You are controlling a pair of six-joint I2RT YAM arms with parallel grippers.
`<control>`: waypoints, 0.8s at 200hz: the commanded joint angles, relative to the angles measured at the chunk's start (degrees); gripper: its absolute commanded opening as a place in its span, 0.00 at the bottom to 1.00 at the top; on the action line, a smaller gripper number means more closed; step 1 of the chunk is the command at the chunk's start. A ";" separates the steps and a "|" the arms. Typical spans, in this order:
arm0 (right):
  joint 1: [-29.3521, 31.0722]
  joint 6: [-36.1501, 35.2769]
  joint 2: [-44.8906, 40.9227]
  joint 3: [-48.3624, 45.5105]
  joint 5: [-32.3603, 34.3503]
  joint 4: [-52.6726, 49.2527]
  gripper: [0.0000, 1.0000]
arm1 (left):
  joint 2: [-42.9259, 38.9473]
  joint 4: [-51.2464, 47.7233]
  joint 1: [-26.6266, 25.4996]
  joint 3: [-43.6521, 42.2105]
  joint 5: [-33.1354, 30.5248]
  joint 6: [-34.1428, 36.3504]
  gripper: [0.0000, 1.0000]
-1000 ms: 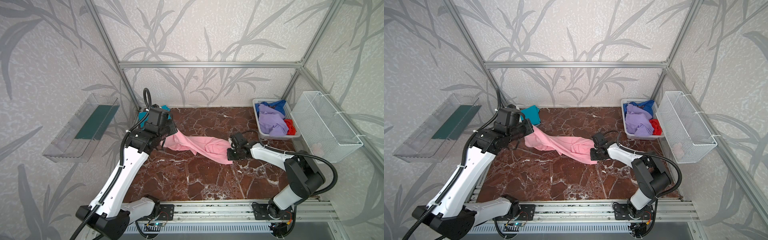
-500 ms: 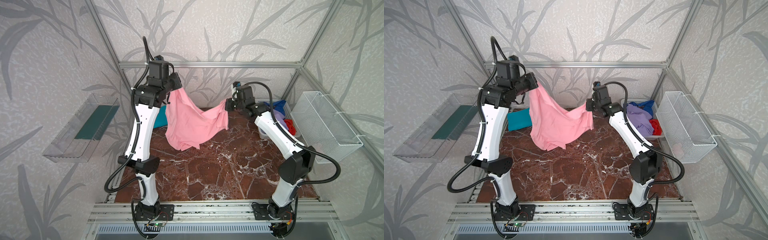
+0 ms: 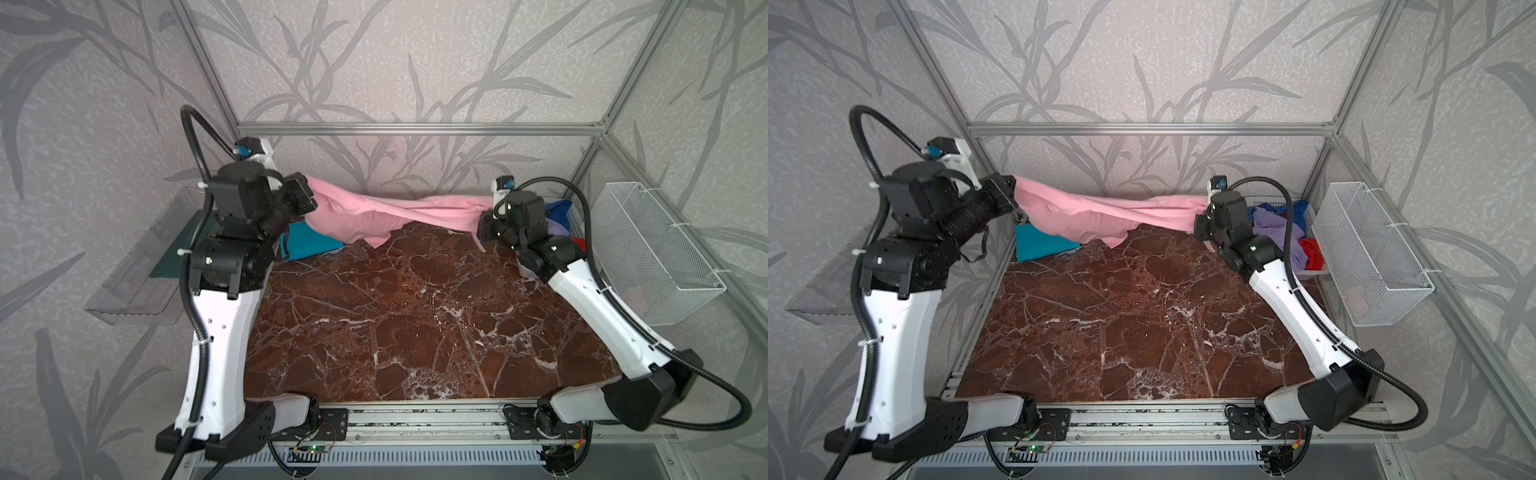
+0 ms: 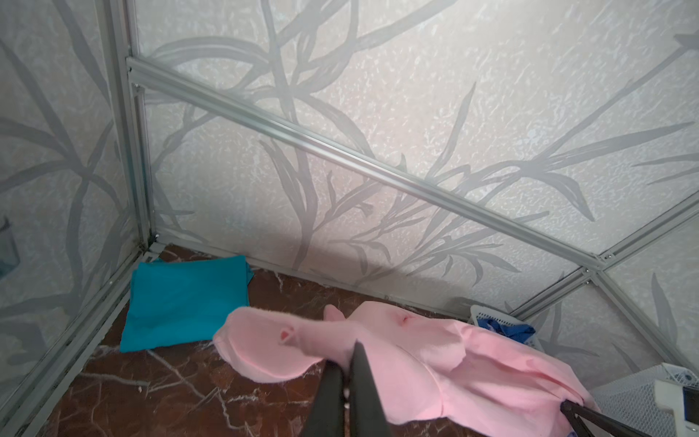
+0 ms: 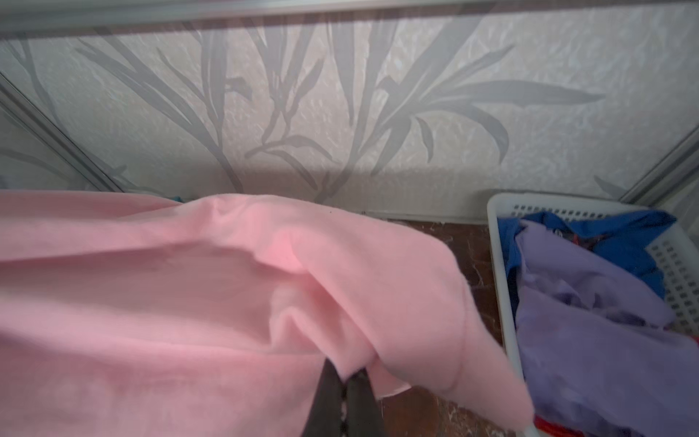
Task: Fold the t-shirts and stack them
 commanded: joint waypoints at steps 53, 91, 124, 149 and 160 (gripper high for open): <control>3.54 16.76 -14.65 -39.69 -6.72 -1.56 0.04 | -30.96 -3.36 0.09 -61.99 1.67 -19.25 0.00; 5.68 16.15 -11.58 -41.66 -8.59 -3.10 0.23 | -33.61 -2.06 0.03 -73.59 3.57 -24.53 0.00; 5.69 14.18 -12.92 -38.52 -5.83 -7.23 0.67 | -29.24 -3.36 0.05 -67.12 0.94 -23.27 0.56; 5.61 9.52 -14.67 -33.09 3.13 -9.59 0.73 | -22.87 -3.42 0.03 -59.47 -3.69 -20.18 0.68; 5.48 6.77 -13.75 -30.60 6.62 -9.16 0.73 | -18.60 -2.11 0.01 -56.50 -5.55 -18.47 0.69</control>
